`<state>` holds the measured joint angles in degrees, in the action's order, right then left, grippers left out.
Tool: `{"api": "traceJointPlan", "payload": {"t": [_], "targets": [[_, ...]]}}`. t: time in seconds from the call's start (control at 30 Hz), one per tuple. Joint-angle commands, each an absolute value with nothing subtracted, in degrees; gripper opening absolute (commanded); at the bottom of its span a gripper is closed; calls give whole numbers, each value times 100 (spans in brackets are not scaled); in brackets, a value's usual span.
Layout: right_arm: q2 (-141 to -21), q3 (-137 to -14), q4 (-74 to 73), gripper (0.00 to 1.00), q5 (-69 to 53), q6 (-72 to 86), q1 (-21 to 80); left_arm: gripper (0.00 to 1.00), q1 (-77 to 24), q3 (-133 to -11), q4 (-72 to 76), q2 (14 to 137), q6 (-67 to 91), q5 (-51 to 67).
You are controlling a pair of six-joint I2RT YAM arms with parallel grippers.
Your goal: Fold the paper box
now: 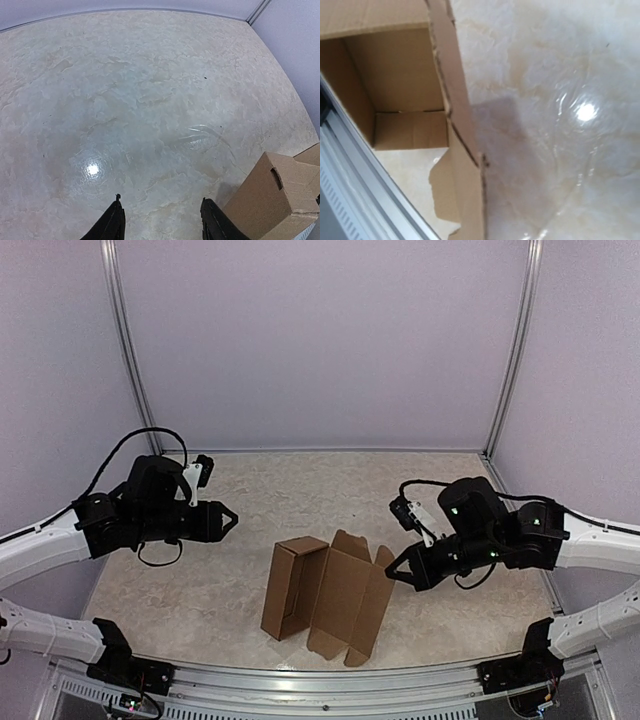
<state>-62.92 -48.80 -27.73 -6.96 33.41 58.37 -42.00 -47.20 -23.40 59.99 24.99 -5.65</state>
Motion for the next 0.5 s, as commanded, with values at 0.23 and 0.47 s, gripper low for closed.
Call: {"api": "traceJointPlan", "payload": {"t": [0.23,0.47], "targets": [[-6111,-5868,-4332,0,-71,2225,5828,50,-4245,-4912,-2514,5989,2355,-750],[-6096,-6554,-5021,0,409,1470,5827,51,-4262,-4891,-2506,5977,2355,-777]]}}
